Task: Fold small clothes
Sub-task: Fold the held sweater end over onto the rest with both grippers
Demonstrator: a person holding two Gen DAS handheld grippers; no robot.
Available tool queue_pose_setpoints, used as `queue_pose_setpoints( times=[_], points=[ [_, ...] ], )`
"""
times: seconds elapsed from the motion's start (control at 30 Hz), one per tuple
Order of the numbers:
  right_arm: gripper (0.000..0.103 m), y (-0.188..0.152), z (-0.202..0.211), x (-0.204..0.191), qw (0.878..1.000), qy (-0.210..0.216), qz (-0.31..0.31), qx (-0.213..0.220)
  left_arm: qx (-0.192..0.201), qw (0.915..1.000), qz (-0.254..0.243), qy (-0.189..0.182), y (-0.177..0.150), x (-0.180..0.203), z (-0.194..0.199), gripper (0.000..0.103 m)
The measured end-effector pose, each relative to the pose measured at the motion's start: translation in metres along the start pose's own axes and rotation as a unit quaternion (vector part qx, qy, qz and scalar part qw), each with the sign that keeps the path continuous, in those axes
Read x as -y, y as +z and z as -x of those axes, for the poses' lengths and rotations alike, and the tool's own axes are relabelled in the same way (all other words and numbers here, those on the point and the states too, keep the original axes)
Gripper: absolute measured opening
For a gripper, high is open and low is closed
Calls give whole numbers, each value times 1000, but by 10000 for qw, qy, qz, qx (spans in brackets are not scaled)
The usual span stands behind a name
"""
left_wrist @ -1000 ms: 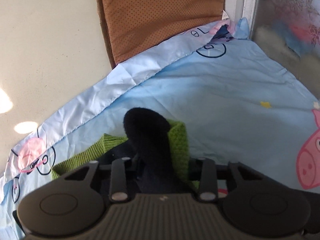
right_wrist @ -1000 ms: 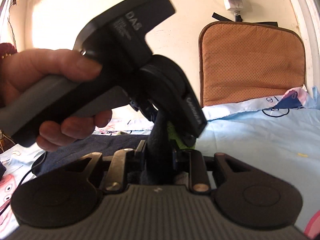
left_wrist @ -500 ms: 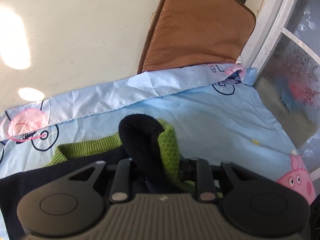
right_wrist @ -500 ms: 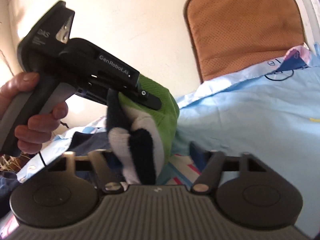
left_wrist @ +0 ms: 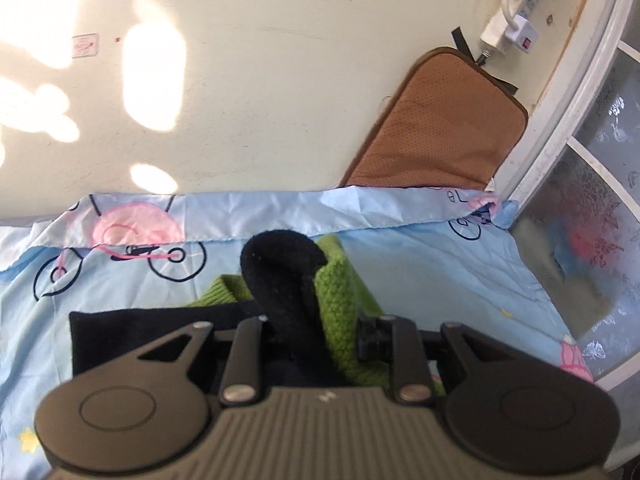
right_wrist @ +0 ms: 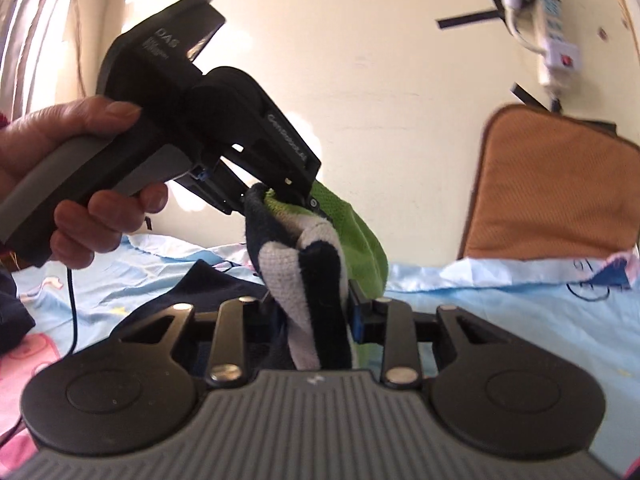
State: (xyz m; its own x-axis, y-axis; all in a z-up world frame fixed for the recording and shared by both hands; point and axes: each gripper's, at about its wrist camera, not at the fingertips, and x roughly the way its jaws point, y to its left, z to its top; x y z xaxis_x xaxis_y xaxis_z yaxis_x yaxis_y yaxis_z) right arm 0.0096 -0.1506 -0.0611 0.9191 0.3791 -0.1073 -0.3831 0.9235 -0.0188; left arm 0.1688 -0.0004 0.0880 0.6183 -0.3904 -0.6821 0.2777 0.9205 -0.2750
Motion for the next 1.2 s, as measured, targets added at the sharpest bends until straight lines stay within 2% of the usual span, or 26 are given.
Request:
queue_pose_setpoints(
  times=[0.13,0.27,0.37,0.47,0.57,0.63,0.77,0.83,0.87,0.9,1.0,1.07,1.13,1.2],
  points=[
    [34,-10,-12,-18,9994,-37,337,-7,-36,9992,57,401,-13,-14,-2,31],
    [34,-19,-19,-35,9957,-232,894,28,-101,9980,39,626,-20,-18,-6,56],
    [34,-22,-22,-38,9939,-319,1056,42,-56,9981,-65,614,-22,-18,-4,63],
    [34,-22,-22,-38,9938,-330,1062,43,-63,9983,-82,575,-24,-17,-3,84],
    [34,-22,-23,-39,9939,-316,1059,44,-60,9983,-146,562,-24,-13,-3,88],
    [34,-23,-24,-39,9939,-313,1061,39,-49,9982,-190,570,-24,-11,-3,88],
    [34,-22,-25,-39,9941,-317,1040,37,-11,9975,-269,649,-25,-10,-5,70],
    [34,-23,-25,-40,9942,-327,1025,31,62,9970,-314,700,-25,-10,-3,57],
    [34,-23,-26,-40,9942,-345,1017,31,108,9965,-349,756,-25,-10,-2,39],
    [34,-23,-25,-40,9941,-374,1014,36,154,9960,-382,790,-25,-11,-1,26],
    [36,-22,-25,-37,9949,-358,943,14,176,9977,-245,604,-23,-18,2,22],
    [38,-22,-23,-37,9949,-358,948,11,176,9976,-280,604,-23,-19,2,22],
    [53,-24,-21,-36,9940,-387,1019,-7,187,9972,-319,650,-25,-18,3,22],
    [59,-29,-18,-34,9929,-474,1085,-69,178,9974,-296,639,-25,-20,3,22]
  ],
)
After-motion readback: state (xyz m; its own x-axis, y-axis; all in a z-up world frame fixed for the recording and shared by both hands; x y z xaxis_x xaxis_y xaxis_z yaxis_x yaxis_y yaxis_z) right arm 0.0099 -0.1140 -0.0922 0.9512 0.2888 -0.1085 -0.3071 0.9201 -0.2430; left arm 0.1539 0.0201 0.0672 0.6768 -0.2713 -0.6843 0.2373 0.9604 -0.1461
